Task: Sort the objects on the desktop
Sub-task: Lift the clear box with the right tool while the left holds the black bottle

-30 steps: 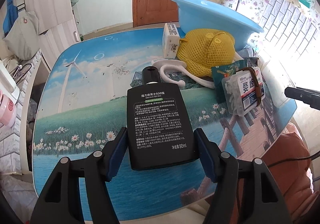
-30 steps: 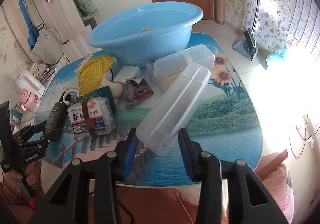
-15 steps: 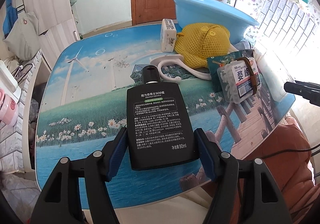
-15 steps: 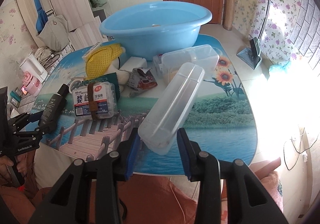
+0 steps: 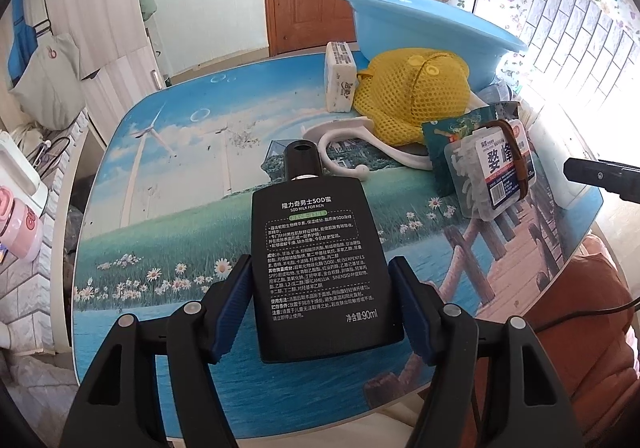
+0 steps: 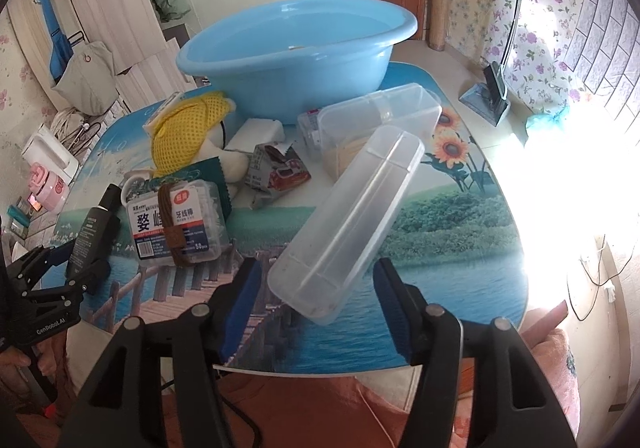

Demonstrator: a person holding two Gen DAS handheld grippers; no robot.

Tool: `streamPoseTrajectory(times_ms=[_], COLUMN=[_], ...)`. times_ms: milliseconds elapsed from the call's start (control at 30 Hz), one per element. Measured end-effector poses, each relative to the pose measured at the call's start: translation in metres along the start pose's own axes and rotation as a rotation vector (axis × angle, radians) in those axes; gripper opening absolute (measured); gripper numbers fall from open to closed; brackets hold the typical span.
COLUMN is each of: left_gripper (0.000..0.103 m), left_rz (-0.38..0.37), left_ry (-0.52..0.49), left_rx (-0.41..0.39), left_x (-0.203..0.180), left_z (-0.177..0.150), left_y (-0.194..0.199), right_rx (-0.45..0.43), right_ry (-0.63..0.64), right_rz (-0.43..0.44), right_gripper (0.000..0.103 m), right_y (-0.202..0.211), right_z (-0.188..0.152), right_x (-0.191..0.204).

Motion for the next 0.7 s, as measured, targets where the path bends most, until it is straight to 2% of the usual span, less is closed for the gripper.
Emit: streamPoseTrajectory(times_ms=[133, 500, 567, 600, 633, 700], left_gripper=[0.069, 0.071, 0.071, 0.071, 0.071, 0.071], left_rz=[-0.002, -0.009, -0.008, -0.008, -0.007, -0.007], left_ry=[-0.002, -0.006, -0.005, -0.005, -0.005, -0.005], left_rx=[-0.006, -0.019, -0.020, -0.020, -0.019, -0.019], left_x=[-0.001, -0.002, -0.002, -0.002, -0.002, -0.002], left_z=[0.000, -0.001, -0.001, -0.001, -0.001, -0.001], left_y=[0.001, 0.001, 0.001, 0.001, 0.001, 0.000], right_rx=[-0.013, 0.030, 0.024, 0.023, 0.026, 0.030], right_ry=[-0.017, -0.070, -0.062, -0.056, -0.049, -0.025], right_rz=[0.009, -0.054, -0.051, -0.047, -0.038, -0.036], right_gripper=[0.067, 0.068, 0.064, 0.054, 0.050, 0.048], right_y=[-0.001, -0.021, -0.022, -0.021, -0.022, -0.021], right_z=[0.005, 0.001, 0.000, 0.000, 0.000, -0.001], right_x=[0.005, -0.013, -0.017, -0.018, -0.018, -0.017])
Point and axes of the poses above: each gripper's, at about its wrist camera, not at the fingertips, and y roughly against the way its jaws point, x to its left, z to its top, the point moved 5 cm from there along -y, roughly the way its jaws point, and after that the axes turned 15 degrees about z, right-handed, at the moved point
